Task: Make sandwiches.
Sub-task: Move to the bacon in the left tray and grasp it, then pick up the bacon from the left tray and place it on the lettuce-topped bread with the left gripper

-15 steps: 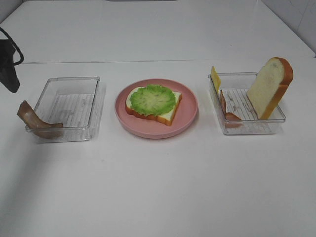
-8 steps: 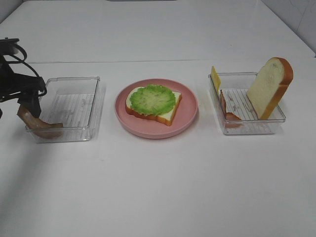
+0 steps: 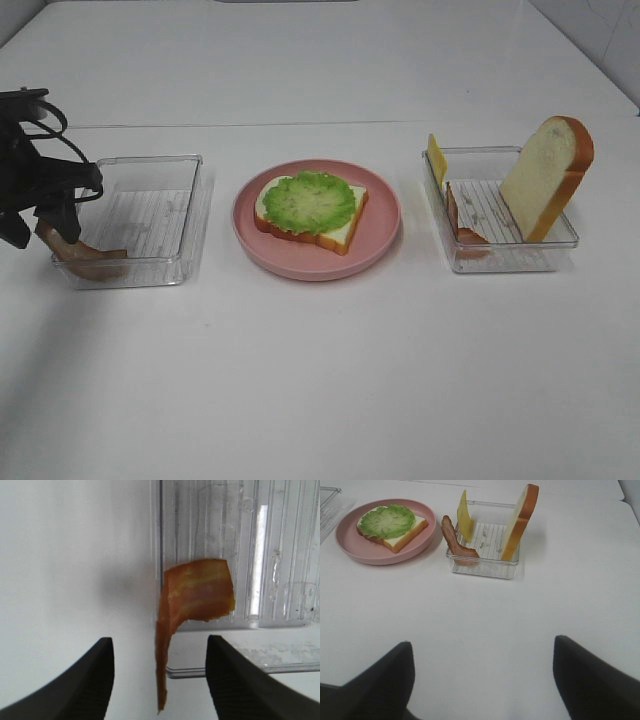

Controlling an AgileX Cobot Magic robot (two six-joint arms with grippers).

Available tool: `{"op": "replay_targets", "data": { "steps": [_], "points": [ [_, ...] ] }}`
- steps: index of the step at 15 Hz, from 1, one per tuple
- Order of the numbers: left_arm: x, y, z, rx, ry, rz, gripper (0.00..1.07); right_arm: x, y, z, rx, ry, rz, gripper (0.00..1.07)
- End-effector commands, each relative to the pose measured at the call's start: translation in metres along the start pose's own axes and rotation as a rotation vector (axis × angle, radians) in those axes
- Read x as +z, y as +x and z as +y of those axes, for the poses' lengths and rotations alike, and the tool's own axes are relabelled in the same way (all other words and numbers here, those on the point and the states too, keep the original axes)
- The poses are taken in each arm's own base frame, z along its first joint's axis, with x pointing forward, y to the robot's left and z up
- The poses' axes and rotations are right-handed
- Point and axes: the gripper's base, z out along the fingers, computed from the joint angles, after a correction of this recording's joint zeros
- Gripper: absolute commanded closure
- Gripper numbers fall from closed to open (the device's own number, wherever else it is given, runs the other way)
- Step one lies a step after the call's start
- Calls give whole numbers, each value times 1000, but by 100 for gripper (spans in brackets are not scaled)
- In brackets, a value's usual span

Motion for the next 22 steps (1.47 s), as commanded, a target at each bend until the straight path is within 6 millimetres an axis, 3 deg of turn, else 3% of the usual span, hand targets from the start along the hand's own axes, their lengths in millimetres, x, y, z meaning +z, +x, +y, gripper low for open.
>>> {"op": "replay_targets", "data": {
  "steps": [1,7,9,13,17,22],
  "points": [
    [-3,-3,-2,-16,11,-11,55,-1,1,0,-4,6,-13,34],
    [-8,-6,-5,-45,37,-9,66,-1,1,0,-4,6,-13,34],
    [-8,-6,-5,-45,38,-14,84,-1,1,0,-4,6,-13,34],
    [-8,-9,-5,-42,38,-41,107,-1,1,0,-4,6,-13,34],
    [-17,-11,-7,-14,44,-69,107,-1,1,0,-4,6,-13,34],
    [-64,-27,-29,12,217,-210,107,-1,1,0,-4,6,-13,34]
  ]
}}
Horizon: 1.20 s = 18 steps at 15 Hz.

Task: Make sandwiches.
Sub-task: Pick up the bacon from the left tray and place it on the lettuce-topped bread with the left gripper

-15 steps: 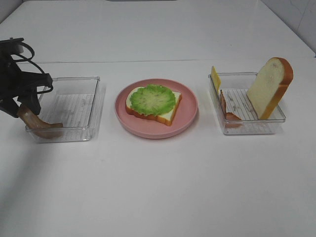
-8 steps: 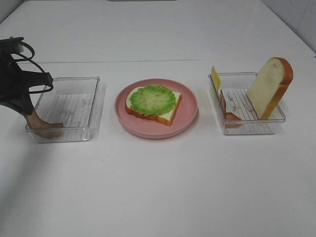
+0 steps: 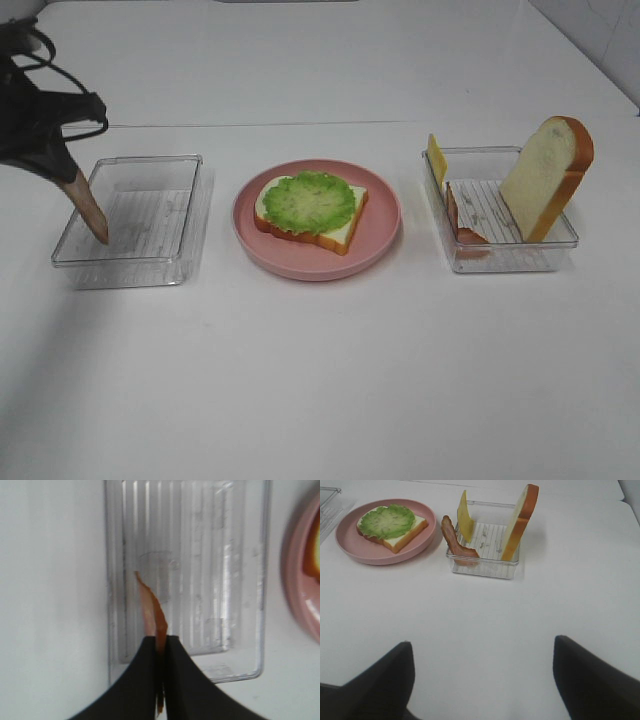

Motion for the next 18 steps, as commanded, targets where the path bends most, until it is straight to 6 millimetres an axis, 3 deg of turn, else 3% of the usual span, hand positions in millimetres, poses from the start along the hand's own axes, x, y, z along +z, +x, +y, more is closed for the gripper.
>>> {"op": "replay_targets", "data": {
  "steps": [1,5,8,9,10,13,18],
  "points": [
    [-12,-12,-18,-4,131,-65,107,-1,1,0,-4,6,-13,34],
    [-19,-28,-43,-62,426,-209,107,-1,1,0,-4,6,-13,34],
    [-9,-33,-58,-97,618,-238,107,-1,1,0,-4,6,-13,34],
    [9,-31,-77,-101,734,-240,107,-1,1,0,-5,6,-13,34],
    [9,-31,-77,-101,734,-240,107,-1,1,0,-5,6,-13,34],
    [54,-17,-114,-120,839,-206,107,-1,1,0,-5,6,-13,34],
    [93,-12,-160,-65,936,-107,107,-1,1,0,-5,6,-13,34]
  ]
}}
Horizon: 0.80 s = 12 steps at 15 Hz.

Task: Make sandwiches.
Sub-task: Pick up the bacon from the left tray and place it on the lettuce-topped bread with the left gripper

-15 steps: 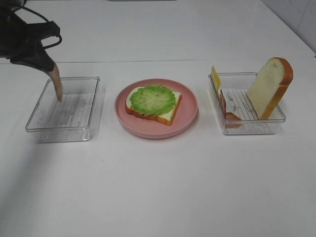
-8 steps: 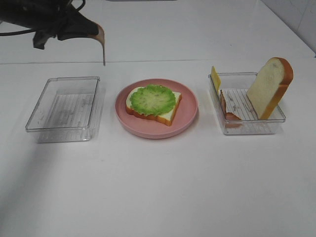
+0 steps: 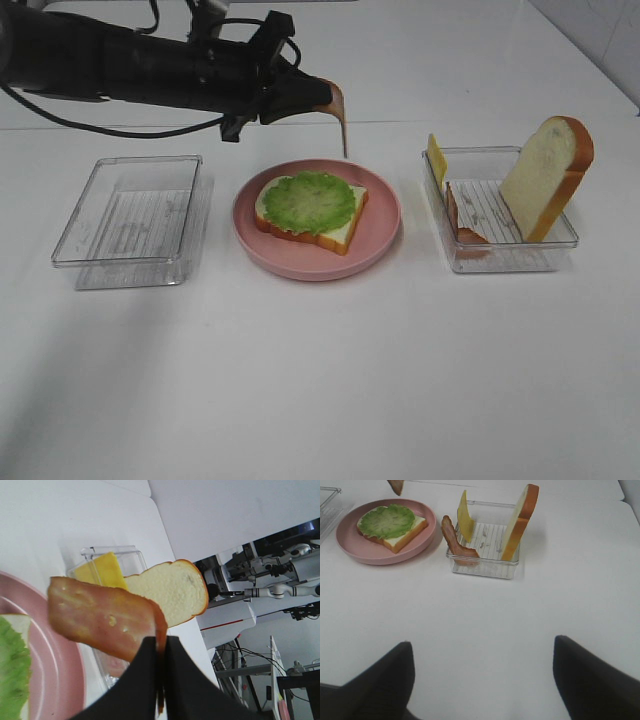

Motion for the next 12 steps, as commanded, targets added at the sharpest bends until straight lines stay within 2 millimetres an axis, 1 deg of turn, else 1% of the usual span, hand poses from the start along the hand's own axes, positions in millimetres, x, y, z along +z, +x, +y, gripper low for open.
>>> {"op": "replay_targets", "data": {
  "steps": [1,3,6,7,9,12],
  "points": [
    [22,6,2,-28,39,36,107,-1,1,0,-5,6,-13,34],
    [28,12,16,-34,4,52,107,-1,1,0,-5,6,-13,34],
    [28,16,37,10,-85,104,107,-1,1,0,-5,6,-13,34],
    [27,17,38,9,-102,111,107,-1,1,0,-5,6,-13,34],
    [17,8,50,-32,-158,93,107,-1,1,0,-5,6,-13,34],
    [3,-4,61,-71,-172,65,107,-1,1,0,-5,6,-13,34]
  ]
}}
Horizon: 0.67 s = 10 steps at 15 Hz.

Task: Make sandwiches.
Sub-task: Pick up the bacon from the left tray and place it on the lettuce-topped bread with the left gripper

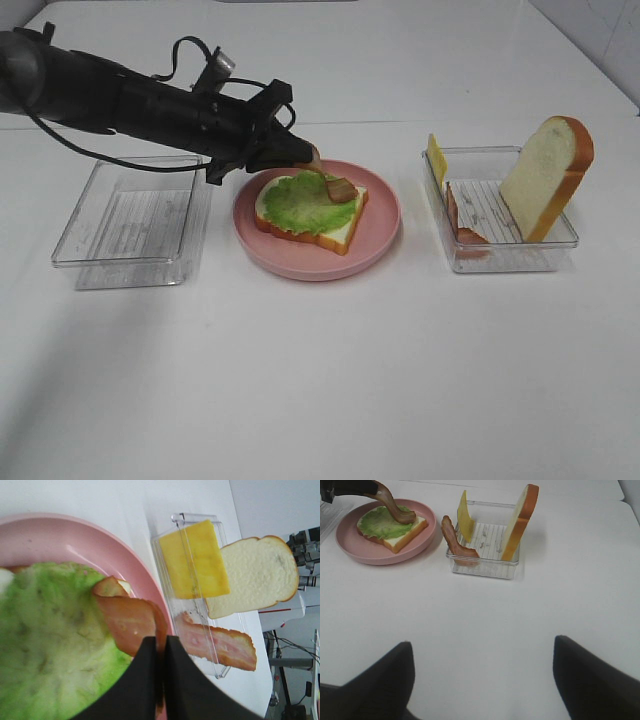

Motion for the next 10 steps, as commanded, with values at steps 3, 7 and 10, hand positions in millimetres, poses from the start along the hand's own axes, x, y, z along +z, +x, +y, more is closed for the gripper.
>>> {"op": "replay_targets", "data": {
  "steps": [3,7,10],
  "points": [
    [-7,-2,9,-70,-58,33,88,-1,1,0,-5,6,-13,34],
    [-21,-7,-6,73,-115,51,20,-1,1,0,-5,6,-13,34],
    [-56,-14,-39,350,-226,83,11,-1,1,0,-5,6,-13,34]
  ]
}}
